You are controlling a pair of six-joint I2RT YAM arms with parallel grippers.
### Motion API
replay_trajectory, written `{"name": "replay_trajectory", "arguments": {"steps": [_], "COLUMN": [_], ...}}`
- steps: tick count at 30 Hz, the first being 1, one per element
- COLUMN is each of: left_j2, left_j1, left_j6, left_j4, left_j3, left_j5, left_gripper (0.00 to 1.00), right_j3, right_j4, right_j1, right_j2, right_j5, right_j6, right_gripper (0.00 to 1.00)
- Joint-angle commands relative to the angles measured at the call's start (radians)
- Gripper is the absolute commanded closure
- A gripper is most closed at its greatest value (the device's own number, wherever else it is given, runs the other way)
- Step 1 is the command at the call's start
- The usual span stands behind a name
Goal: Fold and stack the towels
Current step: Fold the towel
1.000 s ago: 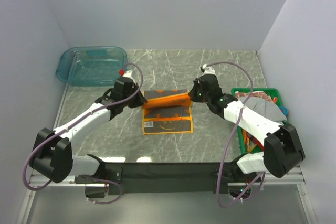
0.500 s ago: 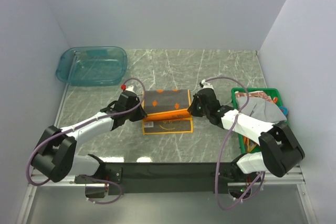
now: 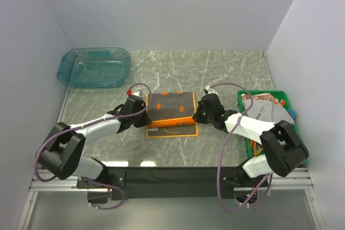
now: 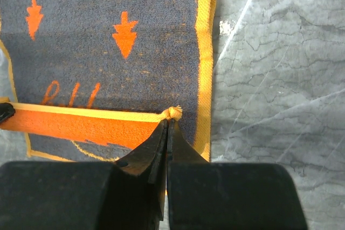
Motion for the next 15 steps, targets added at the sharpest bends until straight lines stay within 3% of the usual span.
{"name": "replay_trajectory", "arguments": {"steps": [1, 15], "left_j2": [-0.006, -0.132], "left_j1": [0.011, 0.008], "left_j6": [0.022, 0.026], "left_j4": [-0.080, -0.194], "left_j3": [0.002, 0.066], "left_j5": [-0.093, -0.141], "left_gripper": [0.97, 0.97], "right_j3": [0.011, 0.028], "right_j4": [-0.036, -0.111], "right_j1": [-0.019, -0.021], "right_j2": [-0.007, -0.157], "right_j5": [0.136, 0.147], "right_j6": [-0.031, -0.037], "right_gripper": [1.00, 1.00]}}
